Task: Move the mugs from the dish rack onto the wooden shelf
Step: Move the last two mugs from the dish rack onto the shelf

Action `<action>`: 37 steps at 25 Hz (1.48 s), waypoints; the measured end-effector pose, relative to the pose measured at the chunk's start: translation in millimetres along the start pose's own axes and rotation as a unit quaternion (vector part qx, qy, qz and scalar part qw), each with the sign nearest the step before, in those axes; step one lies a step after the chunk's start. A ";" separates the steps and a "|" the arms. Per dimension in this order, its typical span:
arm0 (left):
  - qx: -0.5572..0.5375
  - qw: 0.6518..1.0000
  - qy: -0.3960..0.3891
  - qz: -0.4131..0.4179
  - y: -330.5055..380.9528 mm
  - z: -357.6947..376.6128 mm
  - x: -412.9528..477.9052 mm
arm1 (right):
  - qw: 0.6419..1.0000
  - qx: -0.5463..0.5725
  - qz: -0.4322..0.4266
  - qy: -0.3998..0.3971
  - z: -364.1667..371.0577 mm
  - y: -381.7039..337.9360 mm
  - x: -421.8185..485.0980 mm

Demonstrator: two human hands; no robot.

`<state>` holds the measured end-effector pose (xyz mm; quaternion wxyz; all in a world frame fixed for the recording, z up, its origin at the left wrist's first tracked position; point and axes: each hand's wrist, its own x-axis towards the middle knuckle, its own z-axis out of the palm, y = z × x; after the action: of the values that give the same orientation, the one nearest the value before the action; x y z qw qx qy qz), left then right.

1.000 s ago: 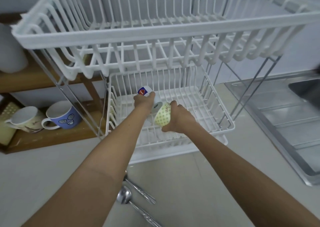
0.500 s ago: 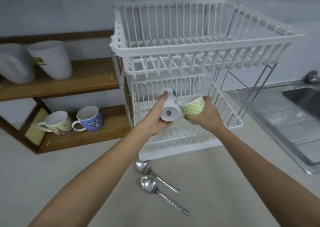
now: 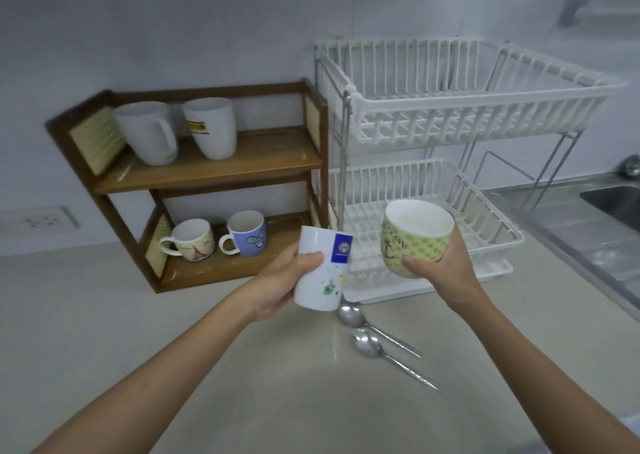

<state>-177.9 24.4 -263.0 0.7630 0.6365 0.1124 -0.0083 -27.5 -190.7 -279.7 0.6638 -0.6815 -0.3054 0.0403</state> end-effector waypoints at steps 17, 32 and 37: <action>0.229 0.885 0.399 0.078 -0.8 -131.7 11.6 | 0.982 -0.182 0.018 0.048 227.6 -83.9 174.6; 0.287 0.873 0.392 0.048 -7.8 -151.0 55.8 | 0.974 -0.214 0.050 0.050 243.3 -47.4 224.6; 0.290 0.878 0.379 0.033 -2.3 -146.5 74.2 | 0.957 -0.224 -0.103 0.152 225.7 -20.3 135.1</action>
<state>-129.5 176.2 -302.9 0.4426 0.7872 0.3648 0.2268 -29.3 70.1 -239.6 0.5330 -0.7757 -0.2711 -0.2018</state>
